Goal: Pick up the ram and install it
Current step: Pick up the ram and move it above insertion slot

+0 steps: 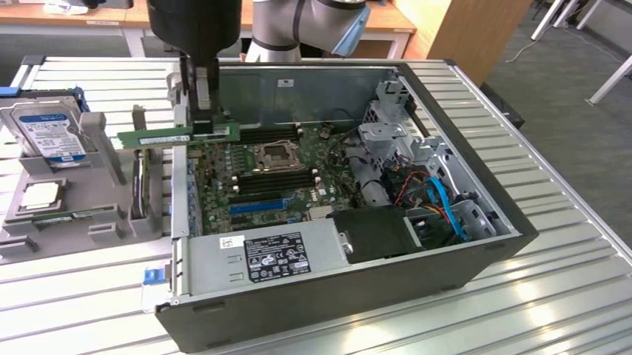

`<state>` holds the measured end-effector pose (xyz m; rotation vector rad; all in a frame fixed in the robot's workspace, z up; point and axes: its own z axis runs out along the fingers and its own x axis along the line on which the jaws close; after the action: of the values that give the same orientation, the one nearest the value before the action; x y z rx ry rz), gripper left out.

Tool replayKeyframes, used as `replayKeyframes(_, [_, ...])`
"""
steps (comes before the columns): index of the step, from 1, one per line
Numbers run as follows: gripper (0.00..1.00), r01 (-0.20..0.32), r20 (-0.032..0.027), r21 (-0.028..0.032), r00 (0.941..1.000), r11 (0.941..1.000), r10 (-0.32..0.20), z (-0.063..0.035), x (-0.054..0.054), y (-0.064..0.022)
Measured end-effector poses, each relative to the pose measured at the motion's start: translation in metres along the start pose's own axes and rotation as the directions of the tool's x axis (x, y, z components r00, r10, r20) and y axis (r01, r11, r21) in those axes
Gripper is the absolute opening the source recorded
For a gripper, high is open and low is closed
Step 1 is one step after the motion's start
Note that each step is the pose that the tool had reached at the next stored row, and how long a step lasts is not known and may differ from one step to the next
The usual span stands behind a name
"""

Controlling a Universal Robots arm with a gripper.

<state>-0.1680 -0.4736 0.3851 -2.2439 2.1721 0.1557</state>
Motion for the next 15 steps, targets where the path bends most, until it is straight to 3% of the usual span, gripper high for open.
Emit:
replayKeyframes(6, [0.12,0.001,-0.0001,-0.0005,1.0,1.0,-0.001,-0.0009,0.001,-0.0135])
replayKeyframes(7, [0.12,0.002,-0.0001,-0.0012,1.0,1.0,-0.002,-0.0018,0.002,-0.0277])
replayKeyframes(8, [0.12,0.002,-0.0002,-0.0014,1.0,1.0,-0.002,-0.0022,0.002,-0.0341])
replayKeyframes(15, [0.12,0.004,-0.0003,-0.0024,1.0,1.0,-0.004,-0.0033,0.003,-0.0511])
